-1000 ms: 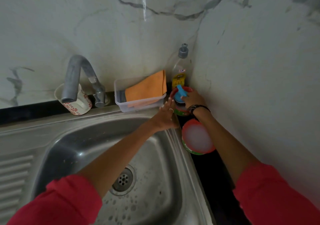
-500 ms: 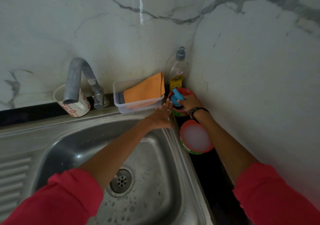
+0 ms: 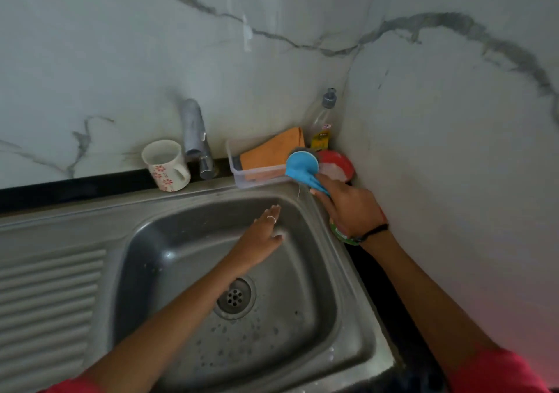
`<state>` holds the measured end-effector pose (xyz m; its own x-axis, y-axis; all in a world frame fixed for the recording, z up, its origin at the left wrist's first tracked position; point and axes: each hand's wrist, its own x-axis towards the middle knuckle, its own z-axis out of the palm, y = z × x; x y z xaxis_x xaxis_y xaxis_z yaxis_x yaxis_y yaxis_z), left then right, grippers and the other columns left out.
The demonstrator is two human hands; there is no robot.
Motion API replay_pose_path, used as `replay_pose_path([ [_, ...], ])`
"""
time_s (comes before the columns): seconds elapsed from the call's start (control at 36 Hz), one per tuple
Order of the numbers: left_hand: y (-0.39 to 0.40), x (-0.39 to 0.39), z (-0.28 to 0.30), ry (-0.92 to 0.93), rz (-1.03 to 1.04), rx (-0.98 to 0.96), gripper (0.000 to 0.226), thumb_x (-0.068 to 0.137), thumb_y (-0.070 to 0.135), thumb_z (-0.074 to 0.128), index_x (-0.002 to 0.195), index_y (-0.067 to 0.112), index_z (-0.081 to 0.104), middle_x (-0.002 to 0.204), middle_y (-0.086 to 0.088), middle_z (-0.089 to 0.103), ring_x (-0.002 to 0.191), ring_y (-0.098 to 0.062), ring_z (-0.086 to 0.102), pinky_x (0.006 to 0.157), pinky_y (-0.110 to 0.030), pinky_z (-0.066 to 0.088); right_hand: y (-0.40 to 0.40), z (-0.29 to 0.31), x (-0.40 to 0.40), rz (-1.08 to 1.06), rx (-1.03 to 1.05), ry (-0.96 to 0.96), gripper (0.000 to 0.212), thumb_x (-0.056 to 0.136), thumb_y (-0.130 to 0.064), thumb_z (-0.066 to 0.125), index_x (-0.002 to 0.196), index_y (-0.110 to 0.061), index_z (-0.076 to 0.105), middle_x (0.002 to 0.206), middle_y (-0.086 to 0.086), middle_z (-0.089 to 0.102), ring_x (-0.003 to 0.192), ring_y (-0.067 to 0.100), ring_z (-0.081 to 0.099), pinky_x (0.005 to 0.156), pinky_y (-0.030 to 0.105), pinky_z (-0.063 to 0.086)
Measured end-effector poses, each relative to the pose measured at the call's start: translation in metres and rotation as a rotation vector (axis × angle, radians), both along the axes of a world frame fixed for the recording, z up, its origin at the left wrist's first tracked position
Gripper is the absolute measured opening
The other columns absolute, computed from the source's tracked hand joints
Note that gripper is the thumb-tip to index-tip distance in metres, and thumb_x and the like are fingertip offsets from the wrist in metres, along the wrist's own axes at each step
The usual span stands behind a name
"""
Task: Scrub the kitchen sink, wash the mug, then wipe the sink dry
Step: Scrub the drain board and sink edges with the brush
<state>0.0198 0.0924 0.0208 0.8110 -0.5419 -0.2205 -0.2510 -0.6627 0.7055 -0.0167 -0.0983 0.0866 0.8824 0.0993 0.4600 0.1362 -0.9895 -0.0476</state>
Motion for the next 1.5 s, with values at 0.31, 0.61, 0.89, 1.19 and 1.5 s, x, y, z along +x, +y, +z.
replay_pose_path([
  [0.31, 0.201, -0.097, -0.01, -0.073, 0.162, 0.145, 0.054, 0.093, 0.014, 0.053, 0.143, 0.011, 0.033, 0.153, -0.003, 0.026, 0.144, -0.017, 0.014, 0.115, -0.027, 0.006, 0.162, 0.001, -0.072, 0.288, 0.659, 0.535, 0.029, 0.094, -0.036, 0.051, 0.117, -0.02, 0.058, 0.07, -0.008, 0.064, 0.055, -0.006, 0.054, 0.059, 0.02, 0.042],
  [0.61, 0.379, -0.216, -0.014, -0.04, 0.451, 0.268, 0.06, 0.091, 0.024, 0.059, 0.144, 0.012, 0.033, 0.153, -0.006, 0.025, 0.144, -0.019, 0.014, 0.118, -0.034, 0.012, 0.283, -0.015, -0.13, 0.377, 0.863, 0.989, 0.019, 0.094, -0.025, 0.053, 0.082, -0.012, 0.059, 0.056, -0.001, 0.05, 0.03, -0.001, 0.039, 0.034, 0.007, 0.027],
  [0.89, 0.414, -0.265, -0.027, -0.019, 0.58, 0.385, 0.078, 0.087, 0.04, 0.061, 0.148, 0.013, 0.021, 0.157, -0.008, 0.007, 0.146, -0.023, 0.003, 0.118, -0.041, 0.009, 0.296, -0.025, -0.167, 0.383, 0.636, 1.043, 0.027, 0.095, -0.025, 0.053, 0.069, -0.018, 0.055, 0.05, -0.004, 0.045, 0.031, -0.001, 0.04, 0.04, 0.009, 0.031],
  [1.19, 0.415, -0.265, -0.035, 0.085, 0.652, 0.373, 0.08, 0.086, 0.045, 0.06, 0.149, 0.017, 0.019, 0.157, -0.009, 0.005, 0.146, -0.022, -0.001, 0.117, -0.041, 0.001, 0.337, -0.042, -0.176, 0.394, 0.461, 1.052, 0.026, 0.094, -0.03, 0.052, 0.087, -0.008, 0.065, 0.072, 0.005, 0.054, 0.068, 0.018, 0.051, 0.065, 0.027, 0.037],
  [1.5, 0.418, -0.259, -0.038, 0.122, 0.672, 0.392, 0.092, 0.081, 0.042, 0.067, 0.15, 0.018, 0.011, 0.158, -0.008, 0.002, 0.146, -0.022, -0.001, 0.118, -0.043, 0.004, 0.299, -0.042, -0.176, 0.373, 0.537, 1.061, 0.021, 0.094, -0.028, 0.053, 0.099, -0.014, 0.067, 0.062, -0.008, 0.055, 0.047, -0.002, 0.05, 0.051, 0.009, 0.039],
])
